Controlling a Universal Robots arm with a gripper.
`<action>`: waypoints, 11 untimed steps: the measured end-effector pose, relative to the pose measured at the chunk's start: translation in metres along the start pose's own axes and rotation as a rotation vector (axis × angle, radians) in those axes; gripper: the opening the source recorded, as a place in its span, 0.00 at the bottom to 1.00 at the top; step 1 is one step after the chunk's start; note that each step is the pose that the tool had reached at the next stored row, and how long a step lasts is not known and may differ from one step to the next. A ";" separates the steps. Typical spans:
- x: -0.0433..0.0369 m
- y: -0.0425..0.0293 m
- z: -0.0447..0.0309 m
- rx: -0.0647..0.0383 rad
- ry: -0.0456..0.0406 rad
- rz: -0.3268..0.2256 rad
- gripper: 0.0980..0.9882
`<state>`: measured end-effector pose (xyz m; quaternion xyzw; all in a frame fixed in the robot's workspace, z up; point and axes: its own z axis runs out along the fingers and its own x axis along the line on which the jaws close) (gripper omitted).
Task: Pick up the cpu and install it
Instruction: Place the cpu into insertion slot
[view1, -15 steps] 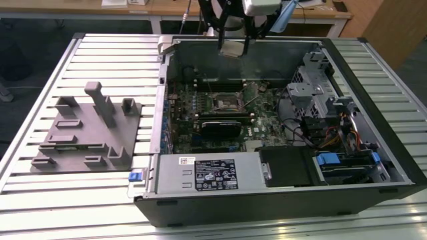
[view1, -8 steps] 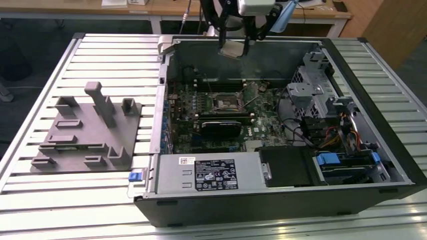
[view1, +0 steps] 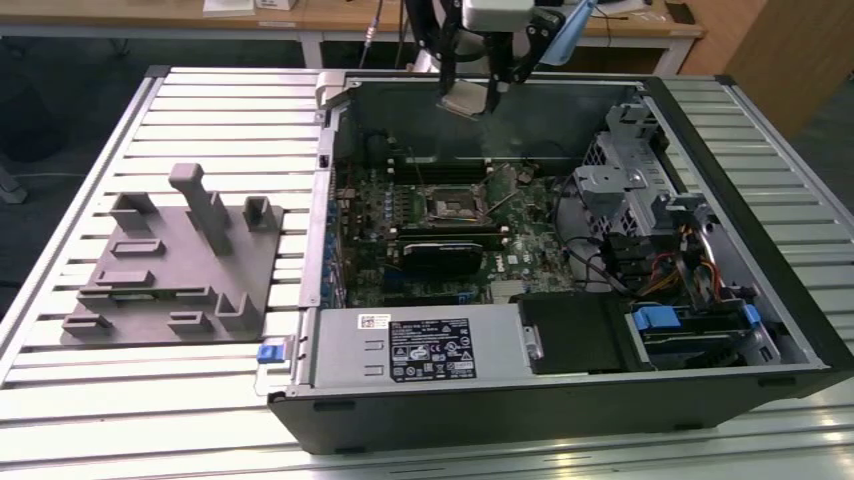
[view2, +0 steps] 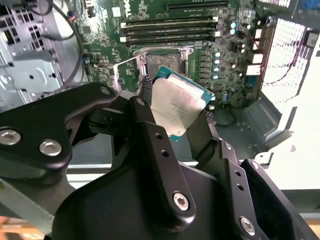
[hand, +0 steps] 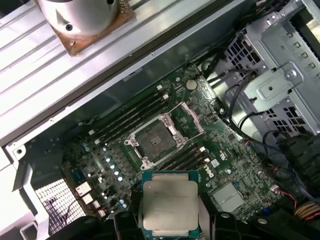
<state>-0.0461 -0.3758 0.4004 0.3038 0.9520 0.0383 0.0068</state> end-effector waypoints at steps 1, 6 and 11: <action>0.0000 0.0000 0.0000 0.000 -0.0012 0.015 0.48; 0.0001 0.0001 0.0001 -0.001 -0.0069 0.089 0.48; 0.0002 0.0003 0.0002 -0.002 -0.0124 0.161 0.48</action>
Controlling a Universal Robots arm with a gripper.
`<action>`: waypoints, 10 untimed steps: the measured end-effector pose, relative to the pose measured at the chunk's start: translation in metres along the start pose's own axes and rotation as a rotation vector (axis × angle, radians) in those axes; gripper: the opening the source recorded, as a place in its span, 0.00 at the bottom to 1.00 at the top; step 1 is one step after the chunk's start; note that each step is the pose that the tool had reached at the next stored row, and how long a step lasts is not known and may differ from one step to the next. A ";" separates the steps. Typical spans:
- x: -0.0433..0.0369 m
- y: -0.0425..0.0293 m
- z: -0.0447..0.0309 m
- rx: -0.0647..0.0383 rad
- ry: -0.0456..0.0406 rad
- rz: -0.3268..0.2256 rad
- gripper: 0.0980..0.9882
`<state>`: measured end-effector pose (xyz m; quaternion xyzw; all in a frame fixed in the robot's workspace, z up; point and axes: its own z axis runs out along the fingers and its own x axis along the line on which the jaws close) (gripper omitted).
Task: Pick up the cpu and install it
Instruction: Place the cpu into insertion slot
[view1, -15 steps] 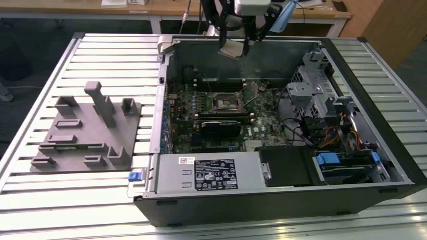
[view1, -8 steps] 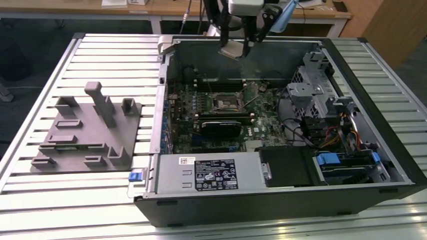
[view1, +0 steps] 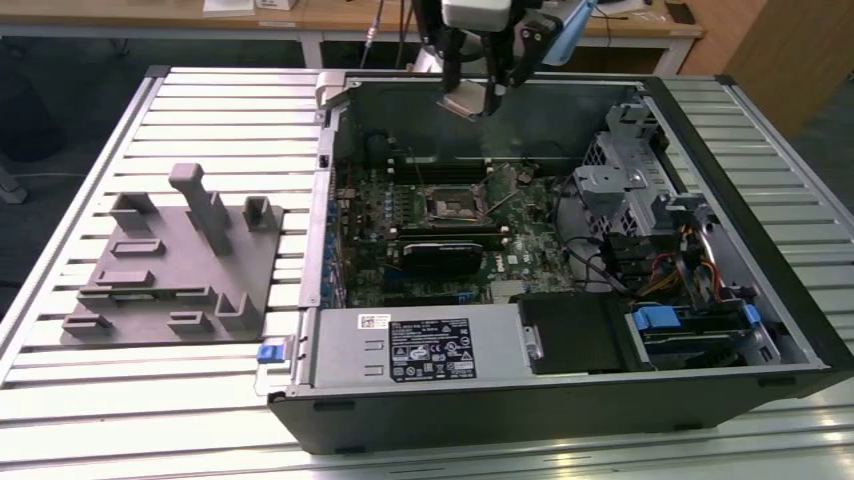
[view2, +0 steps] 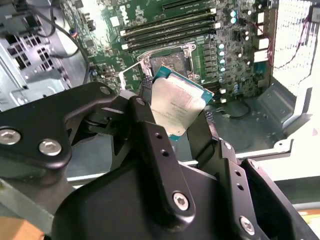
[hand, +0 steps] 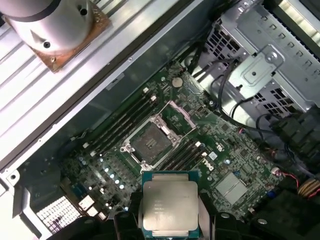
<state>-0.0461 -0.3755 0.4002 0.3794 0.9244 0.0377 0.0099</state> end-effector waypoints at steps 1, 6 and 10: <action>0.0000 0.0000 0.0000 0.000 -0.0011 0.014 0.48; 0.0001 0.0001 0.0001 -0.001 -0.0068 0.088 0.48; 0.0002 0.0002 0.0002 -0.002 -0.0111 0.143 0.48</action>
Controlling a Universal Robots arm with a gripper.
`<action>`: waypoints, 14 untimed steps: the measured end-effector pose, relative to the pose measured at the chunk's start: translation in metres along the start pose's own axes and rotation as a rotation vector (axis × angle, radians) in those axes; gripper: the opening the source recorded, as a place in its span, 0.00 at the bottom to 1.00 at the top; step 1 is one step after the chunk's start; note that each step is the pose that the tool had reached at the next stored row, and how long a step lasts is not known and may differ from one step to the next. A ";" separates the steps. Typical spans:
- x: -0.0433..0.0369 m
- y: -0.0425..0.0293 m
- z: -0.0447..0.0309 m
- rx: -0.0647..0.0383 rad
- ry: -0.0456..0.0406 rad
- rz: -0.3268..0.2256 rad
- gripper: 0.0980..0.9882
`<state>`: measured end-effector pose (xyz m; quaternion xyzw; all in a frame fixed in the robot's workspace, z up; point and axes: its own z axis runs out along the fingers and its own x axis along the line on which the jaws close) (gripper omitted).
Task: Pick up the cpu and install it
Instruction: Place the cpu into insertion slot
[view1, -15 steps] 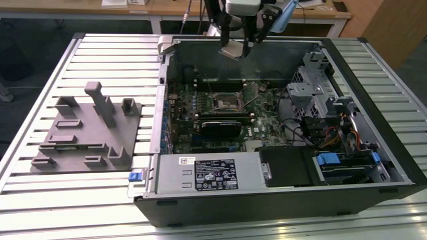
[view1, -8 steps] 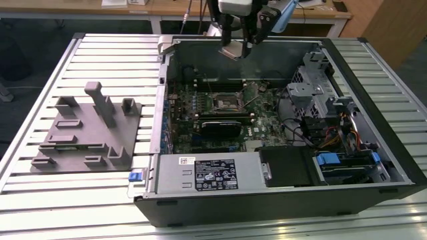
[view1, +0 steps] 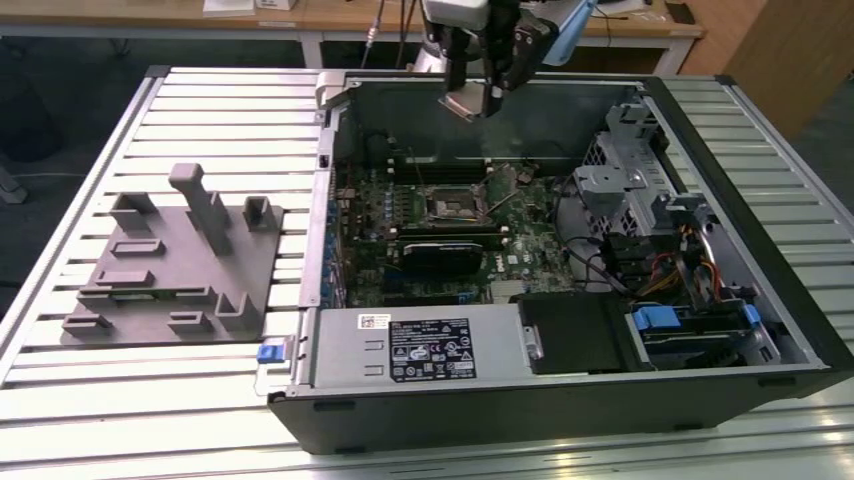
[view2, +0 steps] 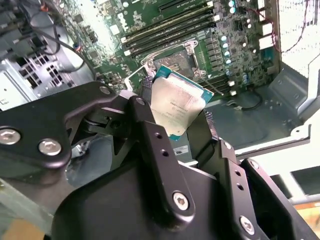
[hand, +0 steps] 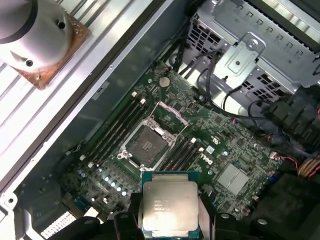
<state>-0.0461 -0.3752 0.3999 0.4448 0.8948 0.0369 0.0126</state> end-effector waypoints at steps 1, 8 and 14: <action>0.0000 0.0000 0.0000 0.000 -0.0012 0.015 0.48; 0.0001 0.0000 0.0004 -0.001 -0.0099 0.127 0.48; 0.0001 0.0000 0.0008 -0.002 -0.0177 0.228 0.48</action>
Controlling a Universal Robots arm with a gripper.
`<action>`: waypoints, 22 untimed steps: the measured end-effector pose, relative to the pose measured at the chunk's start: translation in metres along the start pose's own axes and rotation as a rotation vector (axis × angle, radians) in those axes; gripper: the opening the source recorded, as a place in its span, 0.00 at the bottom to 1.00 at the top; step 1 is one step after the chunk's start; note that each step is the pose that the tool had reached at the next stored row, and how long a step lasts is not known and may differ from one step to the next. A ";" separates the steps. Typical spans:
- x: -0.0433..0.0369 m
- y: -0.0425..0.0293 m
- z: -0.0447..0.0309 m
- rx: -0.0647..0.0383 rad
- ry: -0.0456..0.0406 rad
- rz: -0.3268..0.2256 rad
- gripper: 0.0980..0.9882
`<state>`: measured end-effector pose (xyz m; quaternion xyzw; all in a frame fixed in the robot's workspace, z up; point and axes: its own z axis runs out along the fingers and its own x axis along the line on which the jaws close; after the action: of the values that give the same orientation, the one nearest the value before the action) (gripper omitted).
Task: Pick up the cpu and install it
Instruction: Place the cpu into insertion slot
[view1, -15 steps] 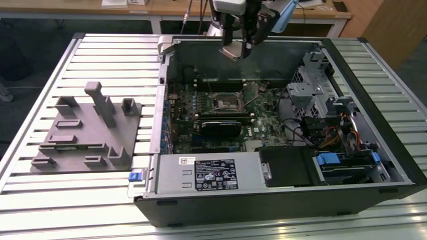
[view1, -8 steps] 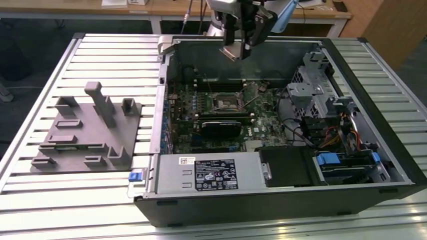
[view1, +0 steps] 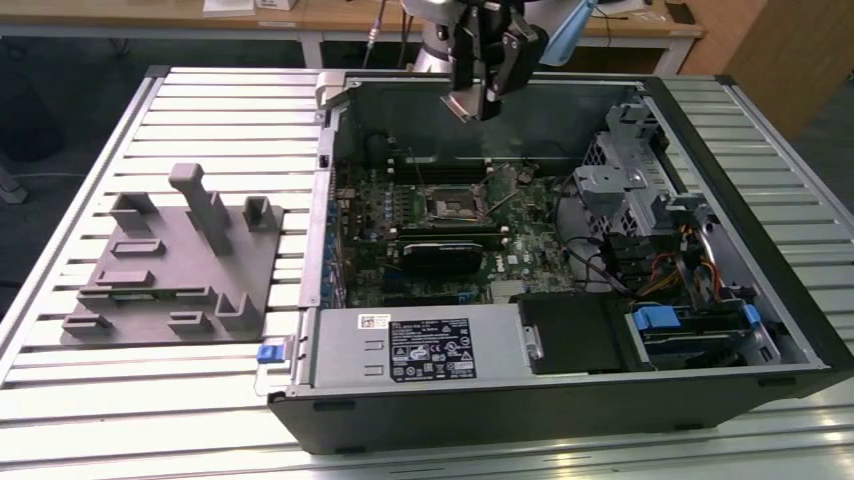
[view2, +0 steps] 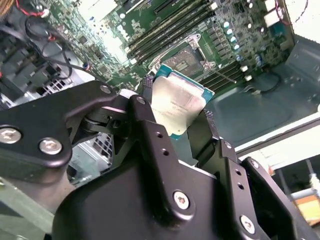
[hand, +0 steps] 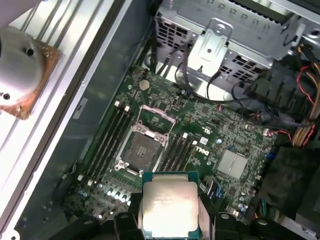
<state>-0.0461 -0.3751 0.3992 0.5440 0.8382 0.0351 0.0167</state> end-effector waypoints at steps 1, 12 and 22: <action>0.0000 0.0000 0.0001 0.000 -0.0012 0.016 0.48; 0.0001 0.0000 0.0007 -0.002 -0.0148 0.193 0.48; 0.0003 -0.0001 0.0017 -0.003 -0.0261 0.337 0.48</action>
<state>-0.0462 -0.3748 0.3974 0.6773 0.7347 0.0318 0.0224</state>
